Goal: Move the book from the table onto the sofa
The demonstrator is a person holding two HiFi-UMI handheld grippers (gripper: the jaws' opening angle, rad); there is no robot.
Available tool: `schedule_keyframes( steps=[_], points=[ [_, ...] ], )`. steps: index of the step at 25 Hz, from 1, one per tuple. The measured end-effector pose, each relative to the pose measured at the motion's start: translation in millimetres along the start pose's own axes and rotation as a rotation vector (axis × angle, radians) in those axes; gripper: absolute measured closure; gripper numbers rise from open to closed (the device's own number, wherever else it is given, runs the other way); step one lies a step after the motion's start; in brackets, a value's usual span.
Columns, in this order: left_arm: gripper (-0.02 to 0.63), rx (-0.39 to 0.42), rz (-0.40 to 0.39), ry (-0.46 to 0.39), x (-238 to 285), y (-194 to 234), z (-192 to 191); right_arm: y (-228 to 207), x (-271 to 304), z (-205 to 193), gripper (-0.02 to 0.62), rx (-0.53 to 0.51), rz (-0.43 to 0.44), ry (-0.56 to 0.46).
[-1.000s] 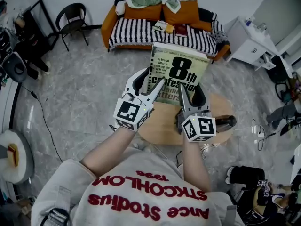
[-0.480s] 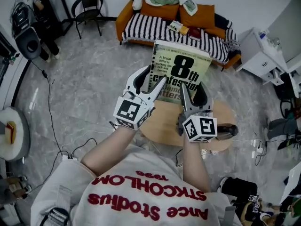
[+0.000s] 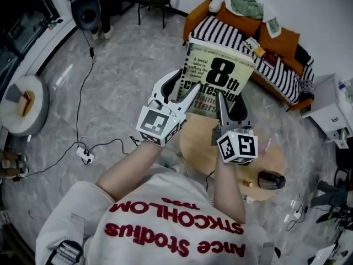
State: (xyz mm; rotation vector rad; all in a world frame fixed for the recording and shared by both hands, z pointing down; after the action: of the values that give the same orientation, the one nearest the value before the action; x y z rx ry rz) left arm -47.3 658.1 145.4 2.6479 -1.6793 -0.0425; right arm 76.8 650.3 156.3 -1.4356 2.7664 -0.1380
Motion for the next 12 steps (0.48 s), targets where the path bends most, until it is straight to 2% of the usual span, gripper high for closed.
schedule_keyframes(
  steps=[6,12],
  points=[
    [0.374,0.007,0.129,-0.010,-38.8,63.6,-1.1,58.0,50.1,-6.7,0.341,-0.009,0.125,0.015],
    [0.374,0.006,0.181,-0.028,-63.7,120.2,-4.4,103.9,93.5,-14.0,0.341,-0.023,0.177,0.018]
  ],
)
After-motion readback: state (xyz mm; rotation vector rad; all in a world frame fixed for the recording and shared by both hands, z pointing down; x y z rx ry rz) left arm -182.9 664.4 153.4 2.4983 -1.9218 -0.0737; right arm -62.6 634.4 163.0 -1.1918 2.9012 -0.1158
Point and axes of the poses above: the fingertips, and each gripper's own axes: x forward along the fingers, y to its left, z out of its top, the point moved 1 cm from there along -x, backward along the fingers, and after that the axes turned 9 degrees about y, right-handed, at the moved point
